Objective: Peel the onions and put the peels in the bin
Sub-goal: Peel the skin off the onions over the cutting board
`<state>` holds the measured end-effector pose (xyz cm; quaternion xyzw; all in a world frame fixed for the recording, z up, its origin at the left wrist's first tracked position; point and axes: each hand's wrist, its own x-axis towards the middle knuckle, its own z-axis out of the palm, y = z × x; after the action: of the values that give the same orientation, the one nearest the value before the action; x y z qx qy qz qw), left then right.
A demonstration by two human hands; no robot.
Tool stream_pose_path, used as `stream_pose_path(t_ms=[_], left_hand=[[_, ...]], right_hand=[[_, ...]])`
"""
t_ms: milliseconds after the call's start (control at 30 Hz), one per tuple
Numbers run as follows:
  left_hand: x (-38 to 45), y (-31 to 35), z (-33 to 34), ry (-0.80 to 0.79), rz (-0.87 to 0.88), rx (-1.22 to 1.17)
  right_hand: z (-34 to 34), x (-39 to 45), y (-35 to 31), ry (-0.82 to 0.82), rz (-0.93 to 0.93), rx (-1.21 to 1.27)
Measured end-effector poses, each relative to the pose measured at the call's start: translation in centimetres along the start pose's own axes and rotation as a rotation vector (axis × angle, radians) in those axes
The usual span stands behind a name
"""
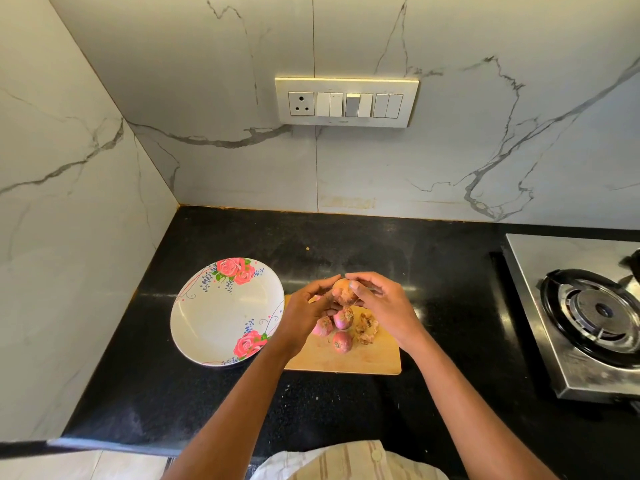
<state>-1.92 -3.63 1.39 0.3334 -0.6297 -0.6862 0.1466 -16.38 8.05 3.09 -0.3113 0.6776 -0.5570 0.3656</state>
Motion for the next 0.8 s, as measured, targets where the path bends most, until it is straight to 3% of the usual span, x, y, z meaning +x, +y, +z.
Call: stream_pose_path(t_ms=[233,433,800], left_hand=[[0.4,0.7,1.3,0.093,-0.06,-0.018],[-0.4,0.4,1.6,-0.01,-0.03,0.048],[0.3,0.5,1.2,0.068,0.027,0.065]], right_hand=[[-0.5,-0.5,0.4,-0.048,0.128,0.15],[-0.1,-0.5,0.4,0.054,0.184,0.26],[0.3,0.0,-0.1,0.056,0.137,0.161]])
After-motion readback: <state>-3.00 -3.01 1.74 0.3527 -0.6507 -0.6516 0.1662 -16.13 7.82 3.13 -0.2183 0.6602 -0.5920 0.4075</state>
